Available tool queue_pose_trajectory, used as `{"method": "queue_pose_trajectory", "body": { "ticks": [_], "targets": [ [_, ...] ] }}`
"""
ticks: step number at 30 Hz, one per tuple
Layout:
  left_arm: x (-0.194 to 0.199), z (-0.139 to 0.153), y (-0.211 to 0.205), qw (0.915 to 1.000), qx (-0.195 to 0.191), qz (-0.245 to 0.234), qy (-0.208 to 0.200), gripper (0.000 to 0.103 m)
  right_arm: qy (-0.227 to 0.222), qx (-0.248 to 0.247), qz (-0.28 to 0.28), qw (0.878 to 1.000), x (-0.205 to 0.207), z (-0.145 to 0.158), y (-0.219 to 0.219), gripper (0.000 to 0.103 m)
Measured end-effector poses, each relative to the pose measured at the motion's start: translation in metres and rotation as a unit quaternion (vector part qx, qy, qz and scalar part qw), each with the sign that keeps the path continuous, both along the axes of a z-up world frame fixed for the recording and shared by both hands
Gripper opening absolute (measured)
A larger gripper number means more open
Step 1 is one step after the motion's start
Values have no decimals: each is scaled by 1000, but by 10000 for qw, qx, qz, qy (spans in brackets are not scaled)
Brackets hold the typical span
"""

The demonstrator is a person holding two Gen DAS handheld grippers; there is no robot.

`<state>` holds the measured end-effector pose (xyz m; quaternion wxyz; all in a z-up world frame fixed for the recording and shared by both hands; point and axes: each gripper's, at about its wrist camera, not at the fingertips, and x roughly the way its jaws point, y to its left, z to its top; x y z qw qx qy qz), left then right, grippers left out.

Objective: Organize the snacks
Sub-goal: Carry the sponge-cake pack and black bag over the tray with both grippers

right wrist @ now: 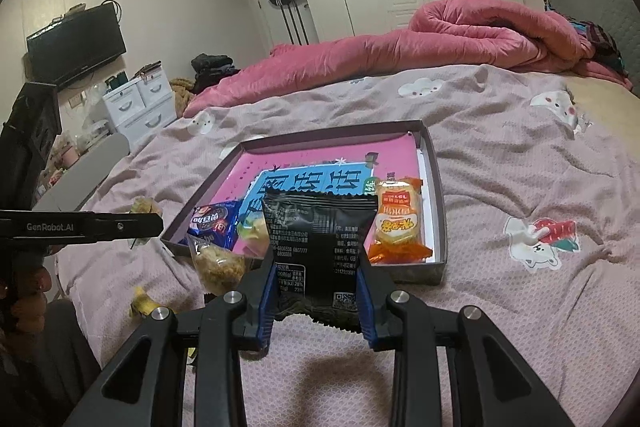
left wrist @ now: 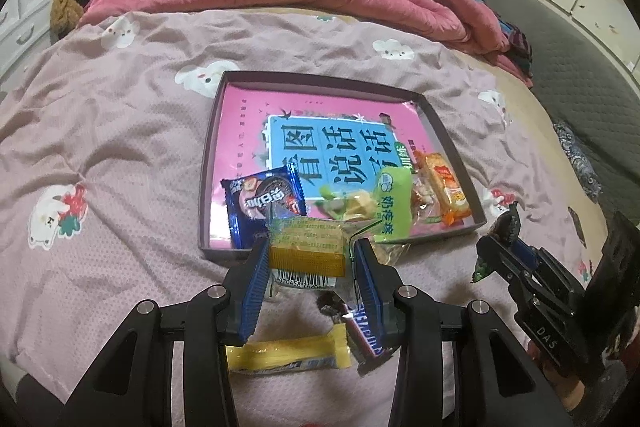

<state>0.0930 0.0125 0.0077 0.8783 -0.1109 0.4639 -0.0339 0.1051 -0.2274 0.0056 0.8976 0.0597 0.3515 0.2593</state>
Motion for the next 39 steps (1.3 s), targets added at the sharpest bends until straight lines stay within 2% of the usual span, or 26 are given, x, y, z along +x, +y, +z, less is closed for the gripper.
{"method": "queue_pose_trajectory", "body": {
  "ticks": [18, 30, 39],
  "targets": [
    [17, 5, -11, 9999, 93, -34, -68, 44, -201, 34, -50, 9998, 8, 8, -2, 34],
    [37, 2, -14, 9998, 143, -53, -88, 44, -219, 21, -399, 9990, 20, 6, -16, 34],
    [52, -11, -12, 9999, 114, -25, 14, 44, -155, 30, -606, 9980, 28, 2, -22, 34]
  ]
}}
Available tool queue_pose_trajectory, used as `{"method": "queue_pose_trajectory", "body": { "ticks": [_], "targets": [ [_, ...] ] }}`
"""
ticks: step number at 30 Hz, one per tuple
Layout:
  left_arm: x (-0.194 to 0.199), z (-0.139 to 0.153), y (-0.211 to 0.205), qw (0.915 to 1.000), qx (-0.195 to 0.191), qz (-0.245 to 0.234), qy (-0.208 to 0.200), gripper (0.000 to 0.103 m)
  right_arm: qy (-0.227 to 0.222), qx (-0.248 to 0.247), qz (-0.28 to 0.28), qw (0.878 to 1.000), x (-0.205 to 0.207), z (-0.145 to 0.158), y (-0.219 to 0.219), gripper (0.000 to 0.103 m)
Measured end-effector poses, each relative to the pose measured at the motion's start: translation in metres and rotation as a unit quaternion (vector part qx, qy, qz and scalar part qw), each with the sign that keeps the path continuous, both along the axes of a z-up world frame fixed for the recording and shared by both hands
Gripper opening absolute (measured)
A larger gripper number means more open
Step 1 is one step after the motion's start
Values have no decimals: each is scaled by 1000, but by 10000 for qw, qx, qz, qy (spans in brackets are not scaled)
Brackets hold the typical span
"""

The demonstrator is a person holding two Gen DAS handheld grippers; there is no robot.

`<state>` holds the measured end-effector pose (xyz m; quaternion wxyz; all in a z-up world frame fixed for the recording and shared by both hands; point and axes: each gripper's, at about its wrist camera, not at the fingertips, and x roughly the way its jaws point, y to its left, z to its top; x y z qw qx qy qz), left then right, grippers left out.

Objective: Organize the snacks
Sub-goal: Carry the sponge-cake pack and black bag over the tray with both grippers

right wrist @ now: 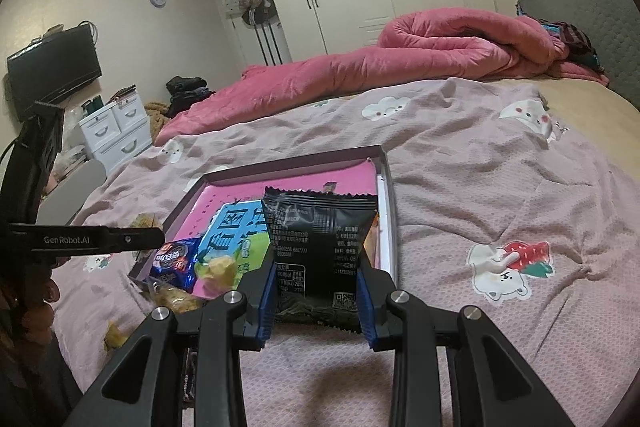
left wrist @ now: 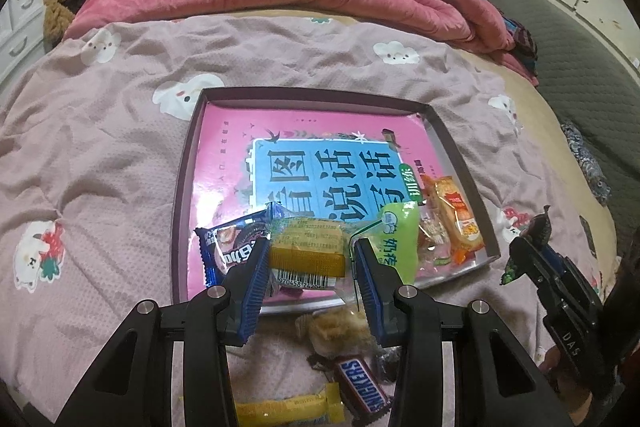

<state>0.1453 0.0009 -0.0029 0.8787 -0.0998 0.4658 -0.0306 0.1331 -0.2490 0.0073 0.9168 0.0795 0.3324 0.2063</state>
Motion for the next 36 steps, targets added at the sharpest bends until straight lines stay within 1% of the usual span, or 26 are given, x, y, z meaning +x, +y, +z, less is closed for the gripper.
{"method": "queue_pose_trajectory", "body": {
  "ticks": [6, 12, 23, 31, 36],
  "targets": [
    [6, -7, -2, 10000, 14, -97, -15, 44, 14, -10, -94, 10000, 8, -4, 0, 34],
    [10, -16, 1, 9999, 9, -28, 112, 44, -32, -19, -60, 10000, 16, -5, 8, 34],
    [14, -24, 0, 9998, 49, -27, 216, 44, -63, -18, 435, 9990, 23, -6, 40, 34],
    [17, -28, -1, 9997, 18, -52, 226, 44, 45, -20, 758, 9971, 29, -10, 66, 34],
    [20, -33, 1, 9997, 8, -30, 260, 44, 145, -23, 835, 9964, 34, -16, 72, 34]
  ]
}}
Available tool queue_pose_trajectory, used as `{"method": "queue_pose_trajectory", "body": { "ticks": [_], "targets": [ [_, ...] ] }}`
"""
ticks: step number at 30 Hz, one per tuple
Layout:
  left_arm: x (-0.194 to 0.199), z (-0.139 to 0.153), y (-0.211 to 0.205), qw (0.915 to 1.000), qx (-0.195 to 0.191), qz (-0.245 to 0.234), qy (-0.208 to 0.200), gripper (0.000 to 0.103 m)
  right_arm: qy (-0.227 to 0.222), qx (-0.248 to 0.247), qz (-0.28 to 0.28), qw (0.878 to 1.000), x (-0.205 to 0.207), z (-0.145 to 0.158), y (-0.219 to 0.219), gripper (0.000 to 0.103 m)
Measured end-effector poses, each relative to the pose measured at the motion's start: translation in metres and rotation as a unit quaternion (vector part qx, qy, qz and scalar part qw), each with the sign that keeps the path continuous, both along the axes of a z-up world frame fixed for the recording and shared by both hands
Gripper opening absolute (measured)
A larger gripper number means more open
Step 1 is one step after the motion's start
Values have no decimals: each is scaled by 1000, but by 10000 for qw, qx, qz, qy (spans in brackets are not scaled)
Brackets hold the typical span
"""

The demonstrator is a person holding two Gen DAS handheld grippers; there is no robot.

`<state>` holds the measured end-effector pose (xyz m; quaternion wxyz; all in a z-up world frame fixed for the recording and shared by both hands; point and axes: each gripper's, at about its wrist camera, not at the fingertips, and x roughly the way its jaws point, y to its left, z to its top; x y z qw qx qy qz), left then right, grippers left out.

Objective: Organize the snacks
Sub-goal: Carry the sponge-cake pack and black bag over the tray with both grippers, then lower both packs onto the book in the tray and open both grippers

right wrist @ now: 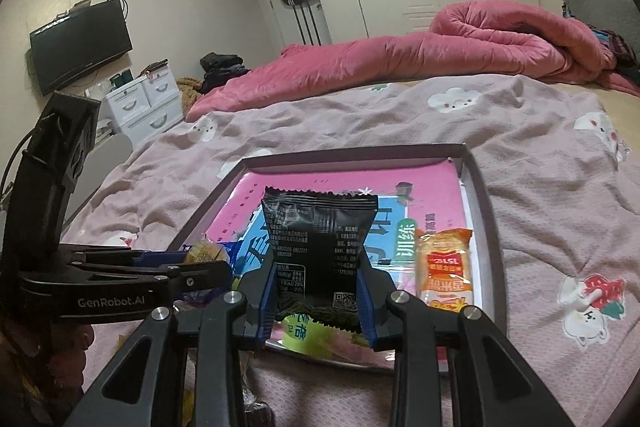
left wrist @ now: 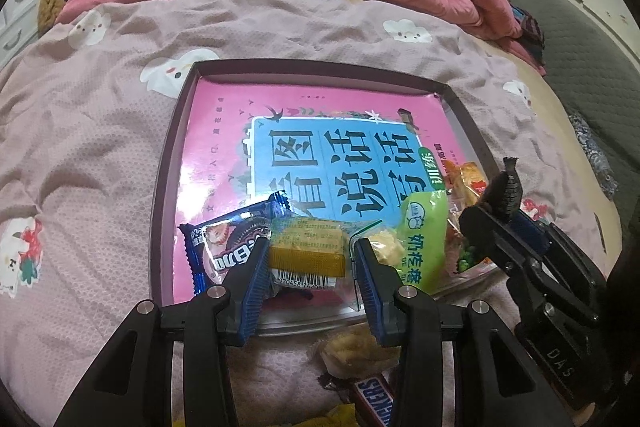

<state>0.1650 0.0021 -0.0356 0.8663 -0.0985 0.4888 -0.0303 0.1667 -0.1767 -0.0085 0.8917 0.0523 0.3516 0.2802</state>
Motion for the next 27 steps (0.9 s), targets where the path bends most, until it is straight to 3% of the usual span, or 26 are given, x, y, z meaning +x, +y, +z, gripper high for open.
{"method": "queue_pose_trajectory", "body": {
  "ticks": [18, 27],
  "targets": [
    [1, -4, -1, 10000, 18, -11, 6, 44, 260, 9, 269, 9993, 5, -15, 12, 34],
    [1, -4, 0, 10000, 17, -2, 6, 44, 300, -288, 193, 9989, 2, -22, 15, 34]
  ]
}}
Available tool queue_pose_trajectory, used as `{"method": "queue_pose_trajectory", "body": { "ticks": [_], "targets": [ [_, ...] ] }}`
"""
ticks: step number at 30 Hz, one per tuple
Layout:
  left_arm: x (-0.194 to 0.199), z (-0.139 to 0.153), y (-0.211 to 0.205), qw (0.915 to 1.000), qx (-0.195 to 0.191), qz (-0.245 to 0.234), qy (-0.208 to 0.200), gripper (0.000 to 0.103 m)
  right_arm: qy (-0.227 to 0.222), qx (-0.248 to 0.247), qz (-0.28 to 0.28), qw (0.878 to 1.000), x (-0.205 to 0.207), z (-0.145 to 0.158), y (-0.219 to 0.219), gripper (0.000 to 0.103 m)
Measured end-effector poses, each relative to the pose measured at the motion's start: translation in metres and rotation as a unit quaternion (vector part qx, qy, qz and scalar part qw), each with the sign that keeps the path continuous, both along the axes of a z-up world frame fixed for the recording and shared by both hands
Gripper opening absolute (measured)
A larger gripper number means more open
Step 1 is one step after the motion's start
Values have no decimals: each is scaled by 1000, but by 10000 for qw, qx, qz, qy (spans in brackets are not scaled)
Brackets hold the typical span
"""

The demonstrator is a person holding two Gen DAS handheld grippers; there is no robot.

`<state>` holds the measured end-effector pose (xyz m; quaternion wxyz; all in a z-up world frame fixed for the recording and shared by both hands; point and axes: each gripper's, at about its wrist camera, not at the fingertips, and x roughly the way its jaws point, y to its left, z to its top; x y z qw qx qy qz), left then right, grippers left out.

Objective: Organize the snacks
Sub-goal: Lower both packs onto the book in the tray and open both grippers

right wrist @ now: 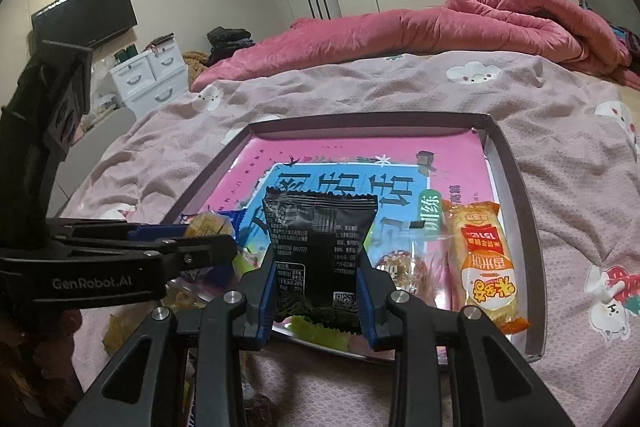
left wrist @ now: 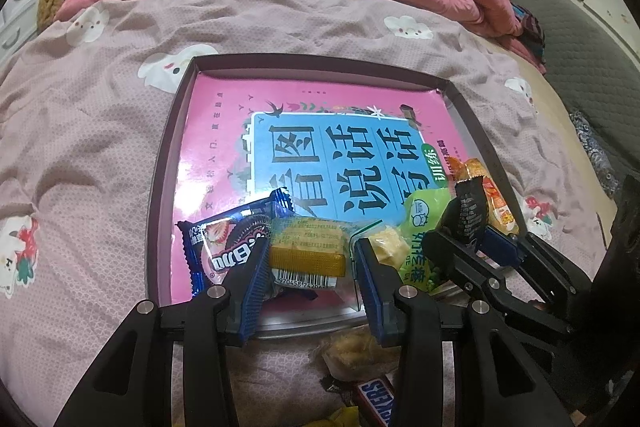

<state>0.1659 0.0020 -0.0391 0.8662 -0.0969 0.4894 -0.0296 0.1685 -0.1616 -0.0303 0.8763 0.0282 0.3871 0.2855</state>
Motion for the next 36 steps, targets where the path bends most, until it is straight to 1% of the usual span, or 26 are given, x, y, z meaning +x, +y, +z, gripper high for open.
{"method": "queue_pose_trajectory", "body": {
  "ticks": [4, 10, 14, 20, 26, 36],
  "targets": [
    [0, 0, -2, 10000, -20, -38, 4, 44, 59, -83, -111, 9999, 2, -3, -4, 34],
    [1, -3, -9, 9999, -9, -129, 54, 44, -8, -223, -126, 9997, -6, -6, -1, 35],
    [1, -4, -11, 9998, 35, -162, 61, 44, 27, -159, -203, 9997, -9, -6, -6, 35],
    [2, -4, -11, 9999, 3, -119, 58, 45, 23, -130, -252, 9996, -13, -3, -11, 35],
    [3, -4, -12, 9999, -13, -103, 40, 46, -74, -130, -307, 9994, -21, 2, -13, 35],
    [3, -4, -10, 9999, -109, -96, 32, 48, -246, -235, -109, 9994, -35, 8, -4, 35]
  ]
}}
